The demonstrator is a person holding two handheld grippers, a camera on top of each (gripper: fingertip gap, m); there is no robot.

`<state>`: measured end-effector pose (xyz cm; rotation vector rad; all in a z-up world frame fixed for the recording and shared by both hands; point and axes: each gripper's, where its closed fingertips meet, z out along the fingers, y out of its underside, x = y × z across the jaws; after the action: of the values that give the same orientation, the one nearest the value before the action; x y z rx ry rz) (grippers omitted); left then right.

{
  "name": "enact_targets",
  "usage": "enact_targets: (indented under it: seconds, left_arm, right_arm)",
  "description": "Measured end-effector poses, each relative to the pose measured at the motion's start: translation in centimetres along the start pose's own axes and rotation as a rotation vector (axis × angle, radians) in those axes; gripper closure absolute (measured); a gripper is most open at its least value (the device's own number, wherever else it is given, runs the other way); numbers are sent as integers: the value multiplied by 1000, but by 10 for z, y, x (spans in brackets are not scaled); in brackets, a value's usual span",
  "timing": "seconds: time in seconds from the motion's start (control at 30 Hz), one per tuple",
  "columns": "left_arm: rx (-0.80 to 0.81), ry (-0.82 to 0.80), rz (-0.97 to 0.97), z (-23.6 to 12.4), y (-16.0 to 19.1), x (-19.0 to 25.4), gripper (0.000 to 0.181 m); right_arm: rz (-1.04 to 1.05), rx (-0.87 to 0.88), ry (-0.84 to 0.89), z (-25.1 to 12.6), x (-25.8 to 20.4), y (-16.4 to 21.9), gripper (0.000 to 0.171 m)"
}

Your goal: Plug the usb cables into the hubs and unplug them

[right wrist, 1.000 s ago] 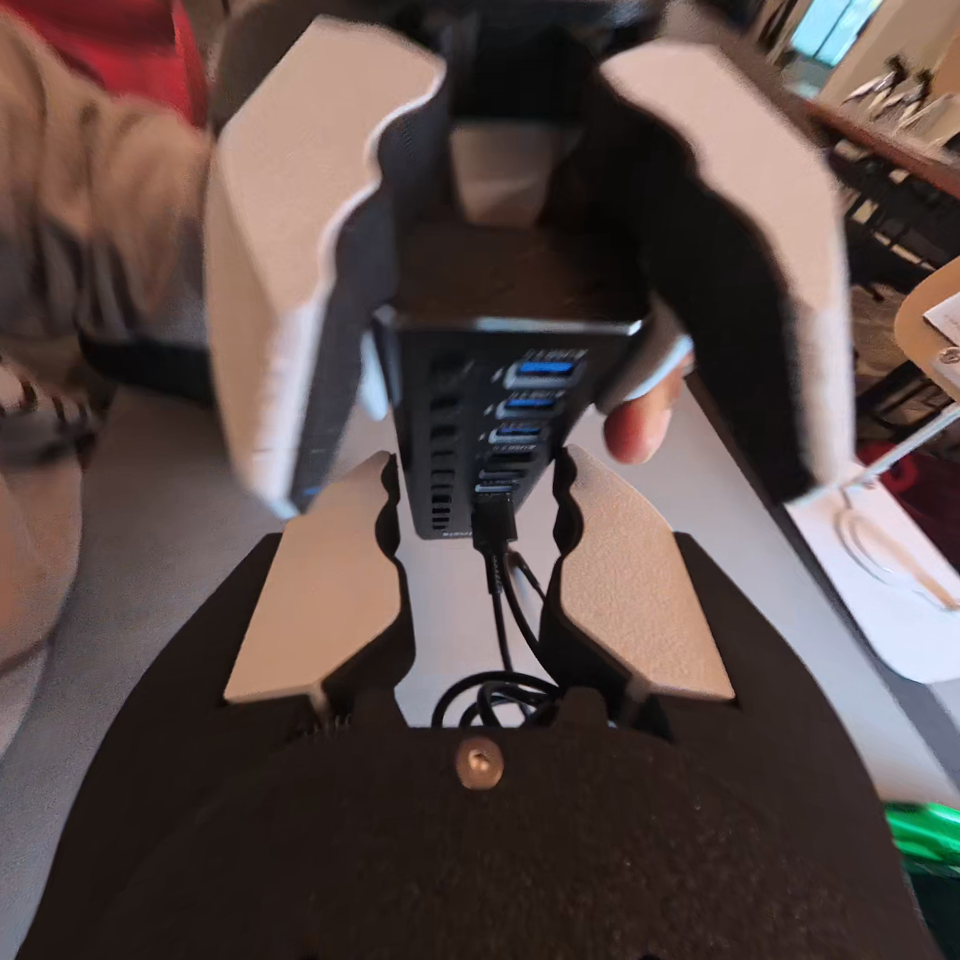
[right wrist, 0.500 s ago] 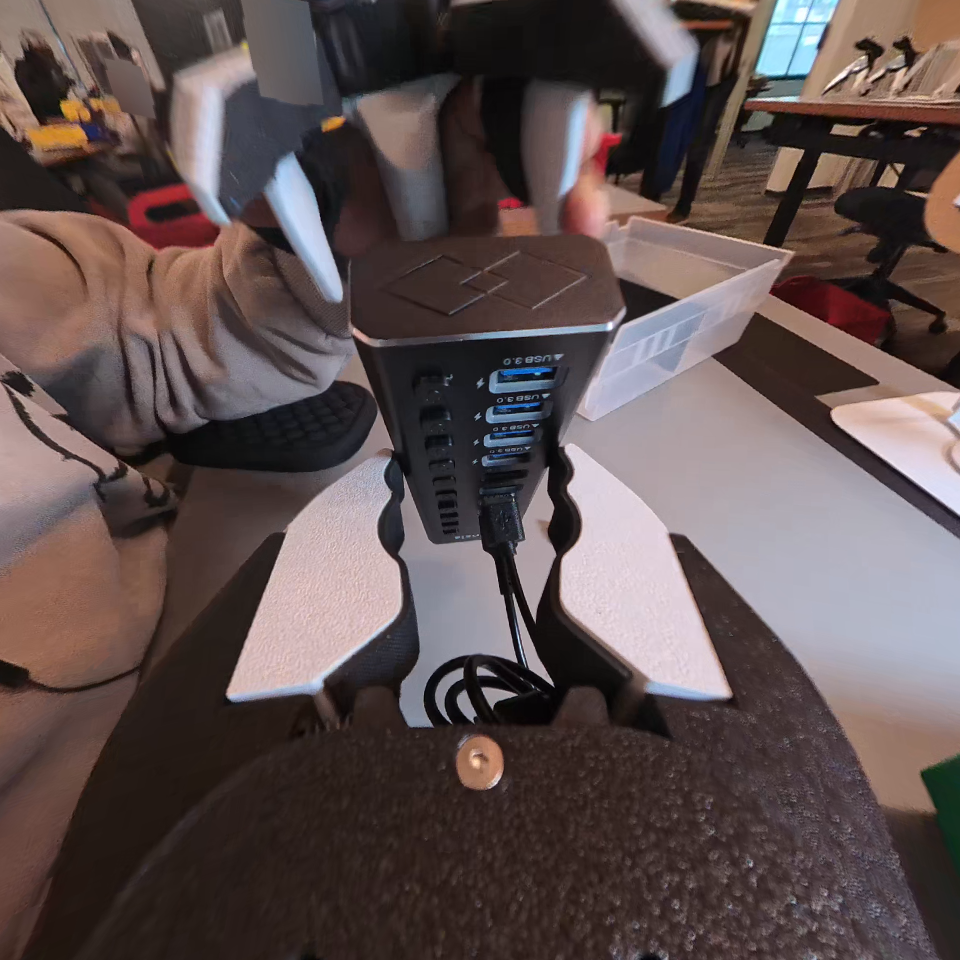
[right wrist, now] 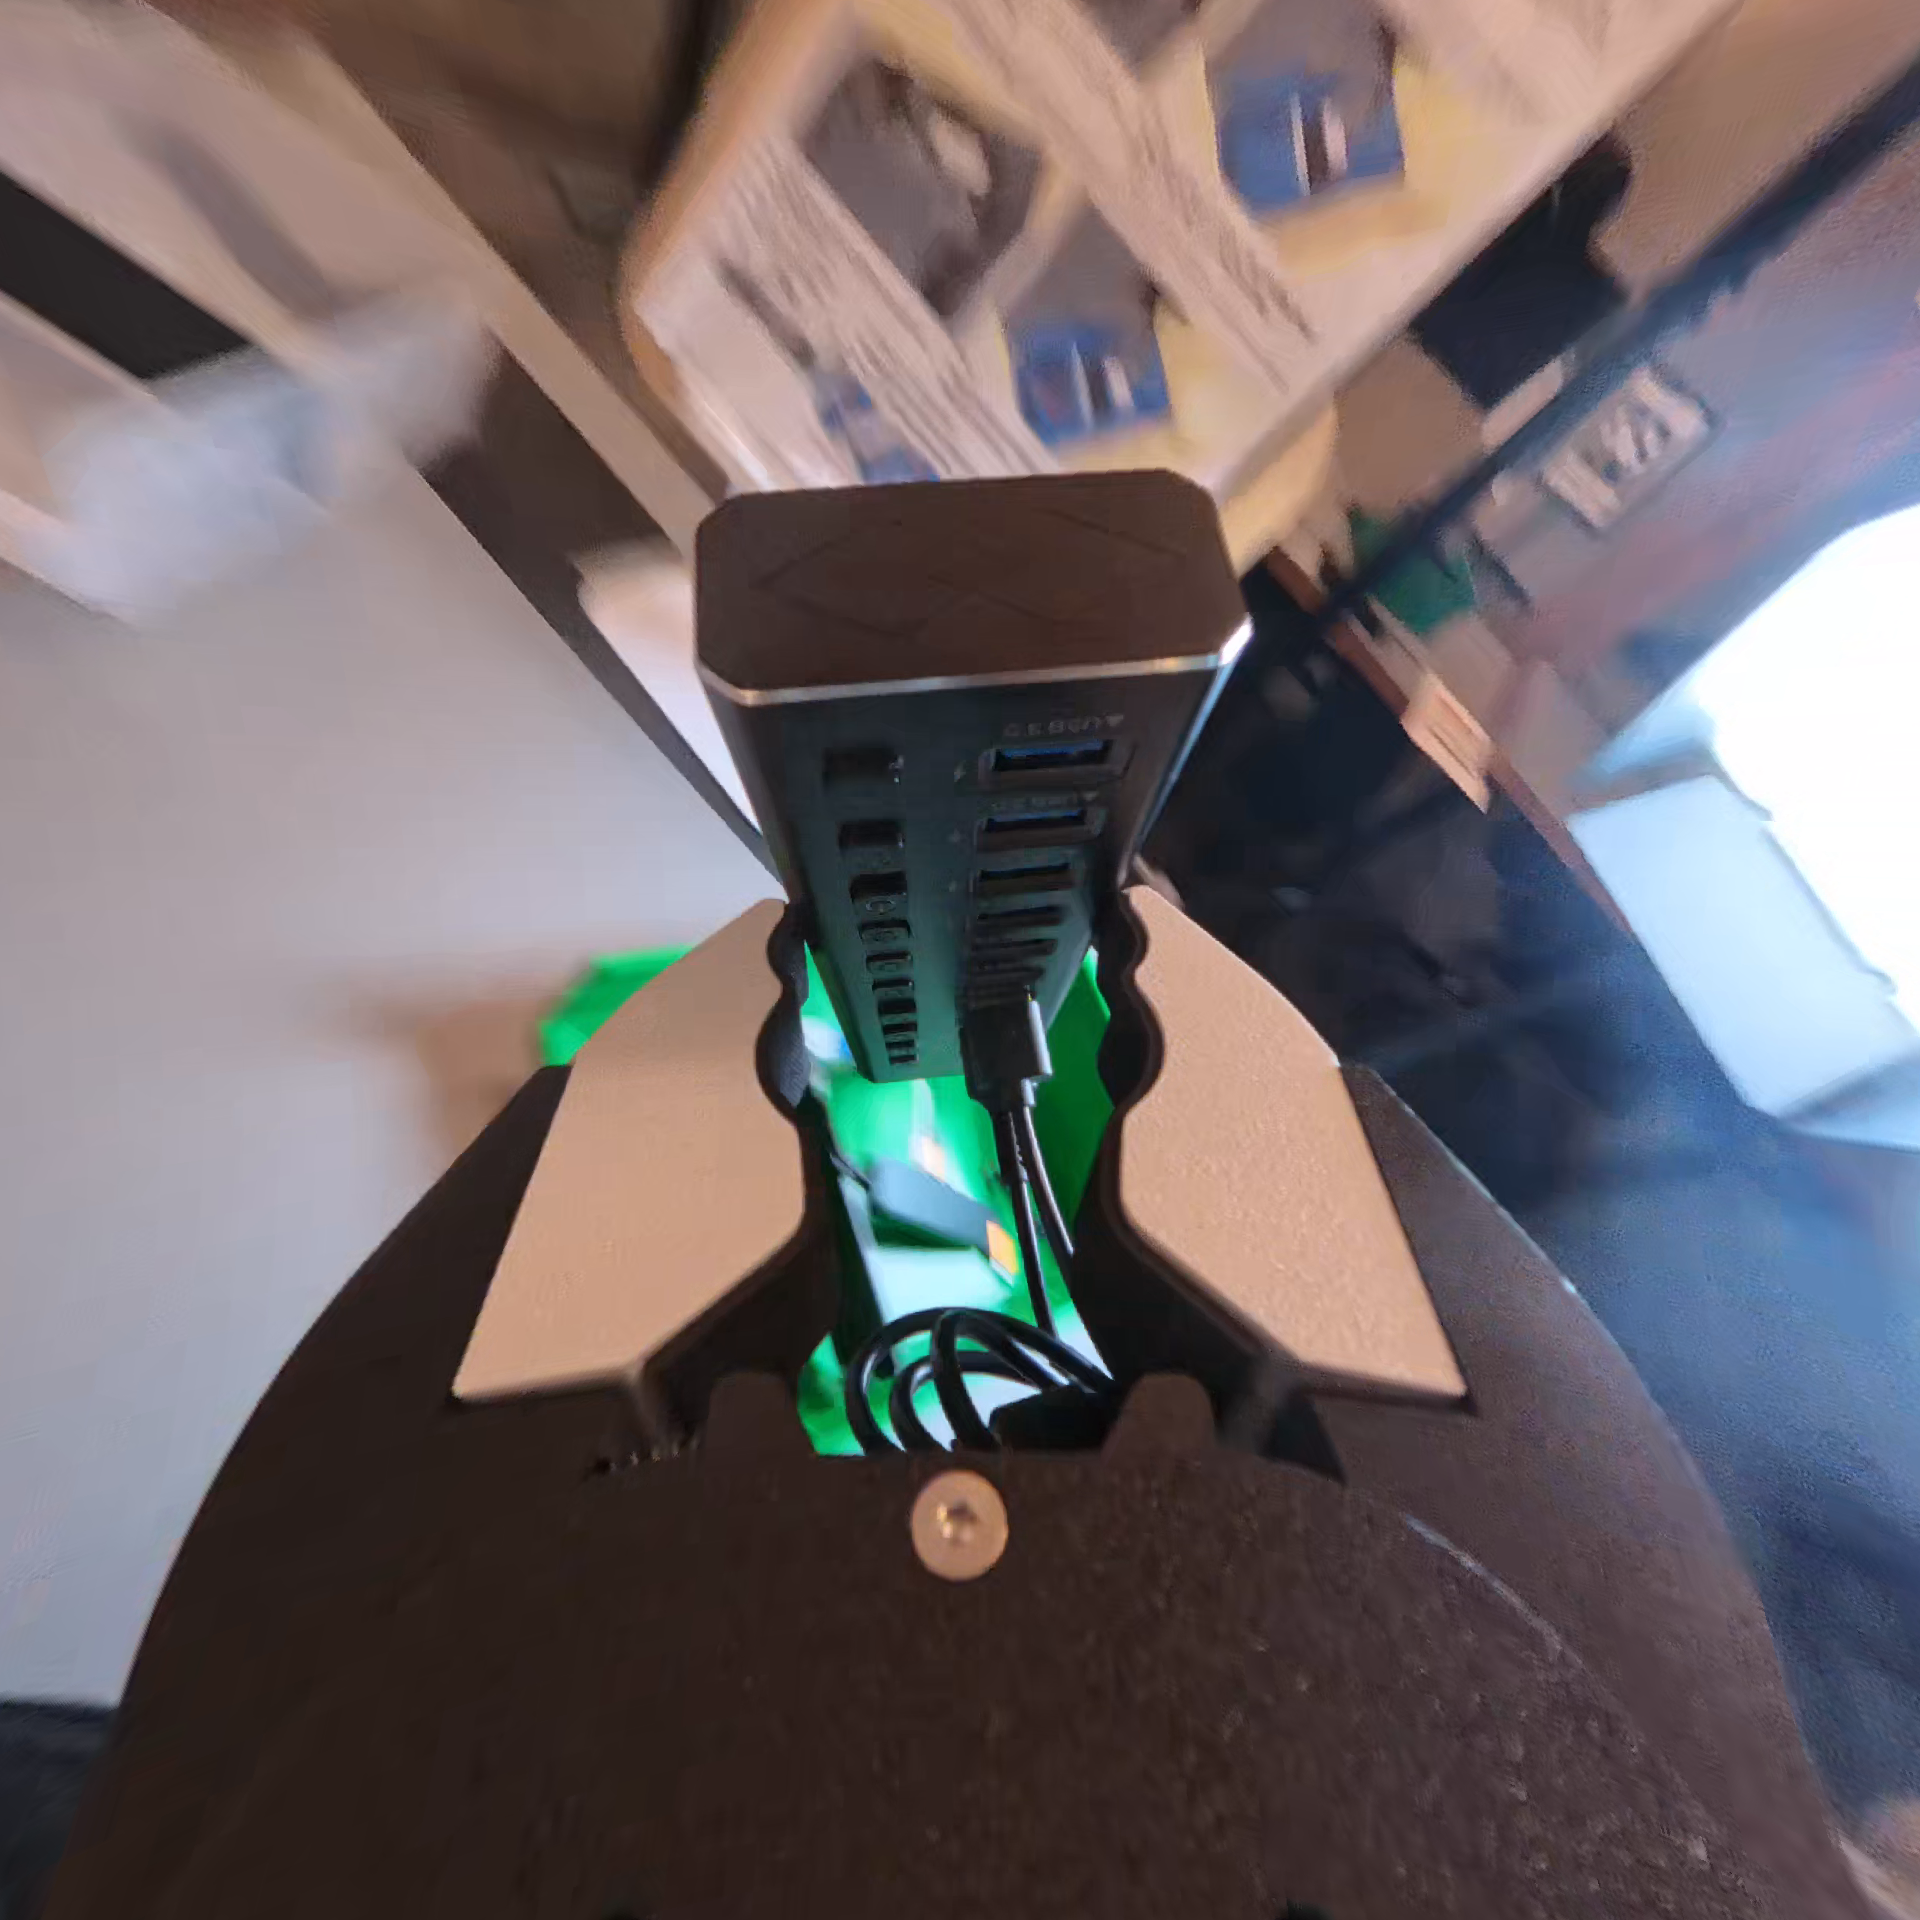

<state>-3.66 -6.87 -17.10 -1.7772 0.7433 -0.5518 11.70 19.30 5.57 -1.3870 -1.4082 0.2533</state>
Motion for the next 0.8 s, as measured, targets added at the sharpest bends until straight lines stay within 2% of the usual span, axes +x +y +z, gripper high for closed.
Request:
enact_targets:
  seconds: [0.1,0.17,0.27,0.37,0.4,0.43,0.47,0.53,0.6,0.8]
  left_arm:
    - [13,9,-15,4,1,0,108]
    - [10,5,-21,7,6,-1,110]
    - [-4,-2,-43,10,20,-1,114]
    - [-32,5,-65,12,32,3,115]
    - [-41,4,-58,12,34,4,116]
    - [-51,1,-48,13,35,4,116]
    - [-60,-1,-38,14,36,4,116]
    - [-74,-1,-25,15,39,3,115]
    - [-81,-2,-23,15,41,2,116]
    - [-84,5,-30,15,41,2,115]
  right_arm:
    - [-144,-324,51,40,44,32,116]
    - [-217,-507,32,73,54,62,116]
    - [-355,-736,-38,125,46,120,116]
    - [-578,-956,-112,170,26,186,118]
    - [-662,-1020,-170,179,15,207,141]
    - [-748,-1021,-150,194,11,216,158]
    - [-814,-1027,-164,203,6,222,155]
    - [-755,-1052,-225,210,-5,227,133]
    - [-683,-1004,-265,214,-10,217,133]
    - [-532,-842,-222,209,3,183,128]
